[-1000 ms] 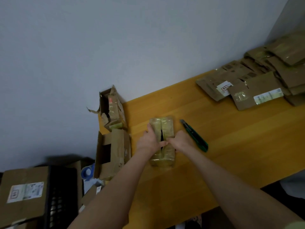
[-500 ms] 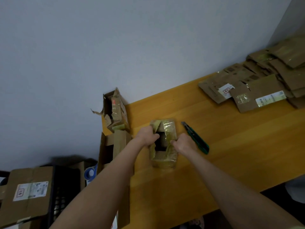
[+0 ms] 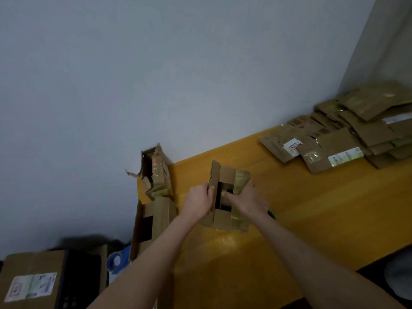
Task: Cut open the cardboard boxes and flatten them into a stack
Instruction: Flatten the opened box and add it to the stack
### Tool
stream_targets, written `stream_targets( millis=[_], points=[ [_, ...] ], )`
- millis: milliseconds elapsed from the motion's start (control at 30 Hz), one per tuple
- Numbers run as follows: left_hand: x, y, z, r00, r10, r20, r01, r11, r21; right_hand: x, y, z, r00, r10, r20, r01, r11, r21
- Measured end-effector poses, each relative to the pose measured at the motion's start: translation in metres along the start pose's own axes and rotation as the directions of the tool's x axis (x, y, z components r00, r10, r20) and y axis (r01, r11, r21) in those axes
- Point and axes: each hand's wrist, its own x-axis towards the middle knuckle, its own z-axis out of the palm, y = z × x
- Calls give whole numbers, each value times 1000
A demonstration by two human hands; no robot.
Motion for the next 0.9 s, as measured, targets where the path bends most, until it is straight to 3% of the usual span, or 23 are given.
stream_targets(
  millis=[167,233,333,400,500,600,667,733,767,900],
  points=[
    [2,24,-29,983,129,-129,-127,992,20,4,-24,-39,995,-97,-13,97,990,97],
    [5,24,-41,981,110,-158,-112,994,-9,4,-30,-54,989,-148,-5,147,975,165],
    [9,20,-66,982,23,-186,-60,979,-194,0,-36,-82,992,-116,-45,124,894,431],
    [9,18,-78,985,-25,-172,-37,937,-346,-3,-35,-95,992,-120,29,76,785,615],
    [5,17,-88,995,-37,-88,-20,823,-568,-9,-32,-102,994,-105,33,49,693,720],
    [1,21,-88,999,24,-45,-45,829,-557,-10,-30,-106,973,-82,-214,173,876,451],
    [3,29,-87,992,98,-81,-123,896,-427,-13,-32,-111,920,-188,-343,213,976,35],
    [5,43,-88,967,234,-103,-252,940,-229,-12,-33,-116,857,-382,-347,229,884,-407],
    [7,50,-88,949,298,-100,-309,941,-137,-11,-33,-116,845,-436,-310,233,822,-520],
    [16,63,-94,903,423,-80,-418,906,63,-6,-32,-118,838,-447,-313,266,836,-480]
  ],
)
